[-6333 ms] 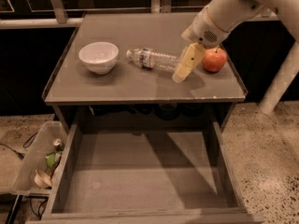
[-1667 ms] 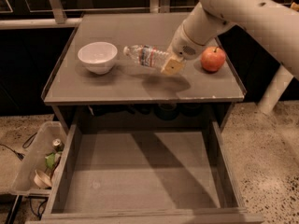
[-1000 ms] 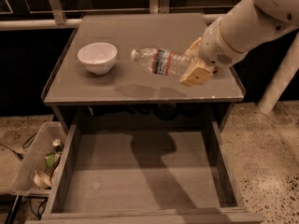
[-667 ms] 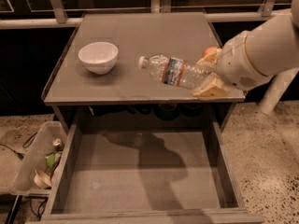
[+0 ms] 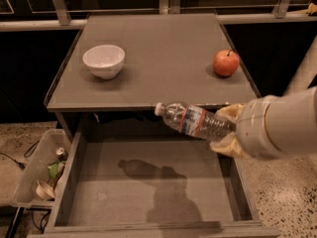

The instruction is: Place water bottle into top drawer

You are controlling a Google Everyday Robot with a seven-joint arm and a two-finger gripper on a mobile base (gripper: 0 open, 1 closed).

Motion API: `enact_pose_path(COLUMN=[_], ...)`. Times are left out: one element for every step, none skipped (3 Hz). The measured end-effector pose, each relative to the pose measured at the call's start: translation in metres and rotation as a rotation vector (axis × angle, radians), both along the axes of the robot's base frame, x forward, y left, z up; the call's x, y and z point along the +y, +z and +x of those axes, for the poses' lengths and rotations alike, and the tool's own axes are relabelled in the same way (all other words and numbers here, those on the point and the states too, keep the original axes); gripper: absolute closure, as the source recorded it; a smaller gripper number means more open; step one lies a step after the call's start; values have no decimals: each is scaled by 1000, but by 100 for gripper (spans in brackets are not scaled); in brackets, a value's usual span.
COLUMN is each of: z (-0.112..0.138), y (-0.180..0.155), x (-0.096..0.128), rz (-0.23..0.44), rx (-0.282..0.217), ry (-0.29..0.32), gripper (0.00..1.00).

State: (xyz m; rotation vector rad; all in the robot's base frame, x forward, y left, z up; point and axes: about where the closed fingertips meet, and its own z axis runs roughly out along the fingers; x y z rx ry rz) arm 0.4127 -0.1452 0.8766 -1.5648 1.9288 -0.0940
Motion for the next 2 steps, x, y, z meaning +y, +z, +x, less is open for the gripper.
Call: enact_pose_path(z=[-15,-6], y=[-55,-108], x=[1,4], rz=[0,18], rx=[60,136], ry=[-27,-39], gripper=[100,100])
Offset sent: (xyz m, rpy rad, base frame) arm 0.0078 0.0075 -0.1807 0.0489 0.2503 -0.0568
